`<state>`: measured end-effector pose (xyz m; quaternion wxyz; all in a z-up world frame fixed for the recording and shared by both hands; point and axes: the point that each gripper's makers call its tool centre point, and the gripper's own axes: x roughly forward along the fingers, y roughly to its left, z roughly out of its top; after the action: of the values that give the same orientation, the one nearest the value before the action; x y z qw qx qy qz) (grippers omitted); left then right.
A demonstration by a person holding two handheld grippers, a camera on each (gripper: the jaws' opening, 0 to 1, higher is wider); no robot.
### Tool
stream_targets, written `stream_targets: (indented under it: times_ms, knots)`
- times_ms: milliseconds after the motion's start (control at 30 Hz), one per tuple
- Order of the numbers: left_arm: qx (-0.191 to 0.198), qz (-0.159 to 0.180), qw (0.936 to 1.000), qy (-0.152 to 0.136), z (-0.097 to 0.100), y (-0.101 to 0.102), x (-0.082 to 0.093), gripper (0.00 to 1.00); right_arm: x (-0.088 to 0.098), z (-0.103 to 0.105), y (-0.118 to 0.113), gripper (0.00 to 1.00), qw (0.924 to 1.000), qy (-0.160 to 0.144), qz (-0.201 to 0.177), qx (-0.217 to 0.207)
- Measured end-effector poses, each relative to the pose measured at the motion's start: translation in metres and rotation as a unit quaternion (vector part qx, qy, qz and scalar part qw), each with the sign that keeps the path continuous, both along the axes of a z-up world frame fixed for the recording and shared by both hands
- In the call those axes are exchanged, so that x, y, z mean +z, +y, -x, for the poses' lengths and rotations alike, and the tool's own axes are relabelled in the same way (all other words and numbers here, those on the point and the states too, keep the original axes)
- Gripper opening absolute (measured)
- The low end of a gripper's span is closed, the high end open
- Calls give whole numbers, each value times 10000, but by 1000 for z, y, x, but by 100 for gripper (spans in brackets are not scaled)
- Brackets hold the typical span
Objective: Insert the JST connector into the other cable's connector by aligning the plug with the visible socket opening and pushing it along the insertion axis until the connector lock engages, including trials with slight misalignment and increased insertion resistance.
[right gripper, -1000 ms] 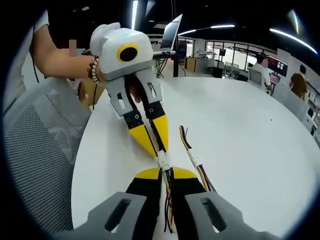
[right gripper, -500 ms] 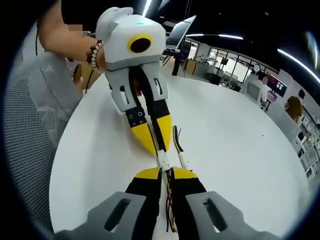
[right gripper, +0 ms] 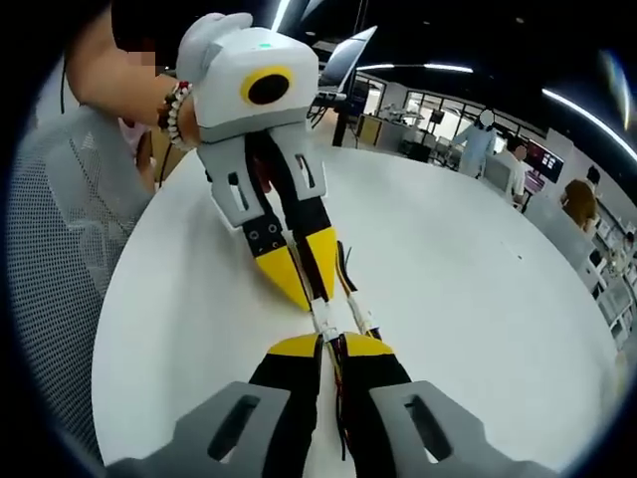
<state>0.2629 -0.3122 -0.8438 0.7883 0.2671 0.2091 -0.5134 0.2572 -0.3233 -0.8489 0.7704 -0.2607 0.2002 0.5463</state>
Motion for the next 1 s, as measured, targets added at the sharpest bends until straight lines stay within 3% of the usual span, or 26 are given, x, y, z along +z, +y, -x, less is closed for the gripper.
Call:
stream_targets:
  times_ms: [433,767,1000]
  knots:
    - [151,300,9992,200,-1,2,0,0,0,0,0,6,9985,353,-345,-230]
    - [210,402,9986,266,-1,5,1,3,0,2,1,10,9984,411,-334,-217]
    - [317,994,9931,528,0,4,15,7,9,-3,-1,12,9967,483,-541,-365]
